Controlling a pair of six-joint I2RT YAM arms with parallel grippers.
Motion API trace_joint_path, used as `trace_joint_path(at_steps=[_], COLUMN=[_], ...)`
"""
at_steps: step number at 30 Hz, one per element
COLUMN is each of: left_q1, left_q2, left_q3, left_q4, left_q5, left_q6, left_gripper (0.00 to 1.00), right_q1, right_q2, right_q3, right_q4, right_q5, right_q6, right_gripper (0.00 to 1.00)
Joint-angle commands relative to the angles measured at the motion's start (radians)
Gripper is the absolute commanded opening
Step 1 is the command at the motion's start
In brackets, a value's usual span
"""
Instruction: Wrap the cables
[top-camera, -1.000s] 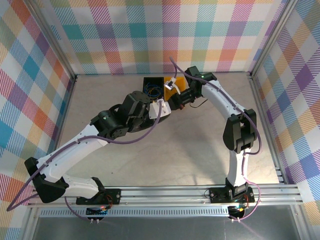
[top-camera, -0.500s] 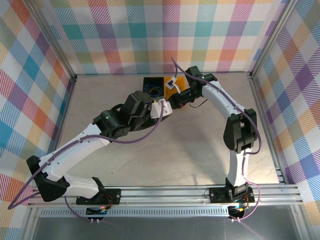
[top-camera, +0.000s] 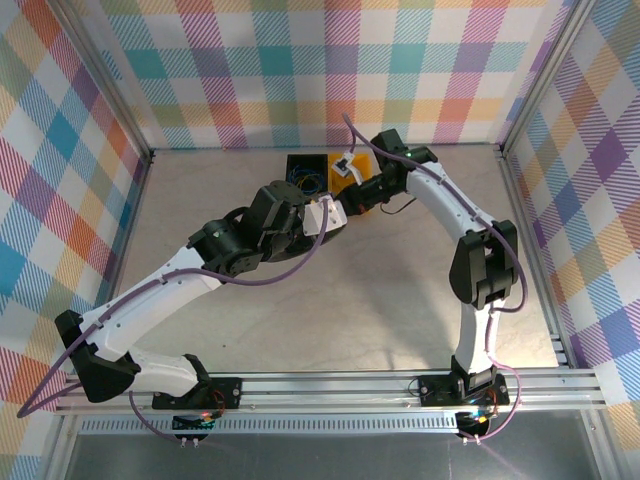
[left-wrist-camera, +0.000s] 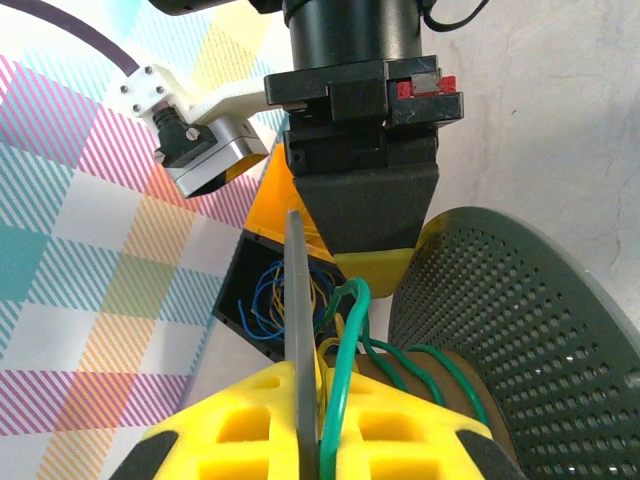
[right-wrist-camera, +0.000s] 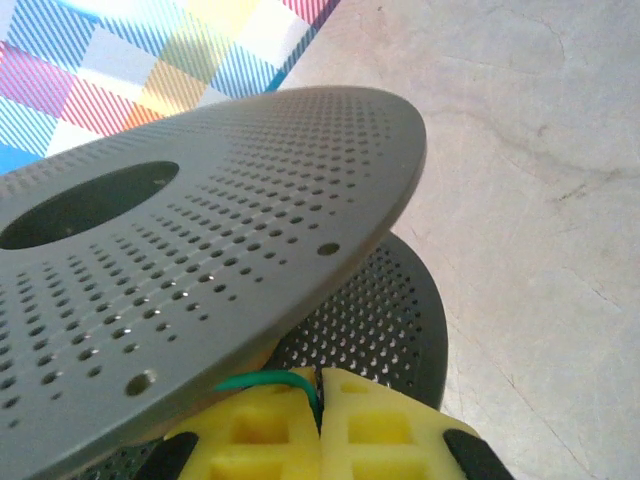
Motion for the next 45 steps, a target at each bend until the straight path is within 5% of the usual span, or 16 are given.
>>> trace_joint_path(at_steps=[1,9,22,29,37,45], left_q1=[-0.057,-0.057,-0.054,-0.01,0.142,0.223], left_q2=[-0.12,-0.085,0.046,0.124,0.298,0.328], left_q3=[0.031,0.016,0.107,0.198,0.414,0.429], left_q4=[0.066,0.084,0.037,-0.053,-0.304,-0.323], left_q5=[0.147,0.095,-0.126,-0.155,0.02,0.342], left_q6=[-0.052,-0.106,-0.168,-0.262,-0.474,-0.523], left_gripper=[0.0,0.0,0.0,0.0,0.0,0.0], right_q1=[-0.092,-0.093,-0.126,-0.161,-0.167,-0.167], right_q2=[0.02,-0.038,-0.078,-0.19,-0.42,-0.623], right_q3=[-0.048,-0.037,0.003,-0.01,-0.149,-0.394], right_q4=[0.202,0.139,0.081,0.095,0.146,0.227], right_q5=[0.176,0.154,0.424,0.42,0.337,0.229], right_q6=[0.029,0.009,0.122,0.096,0.003,-0.034], right_gripper=[0.03,0.23,0.41,0.68,0.93,0.96])
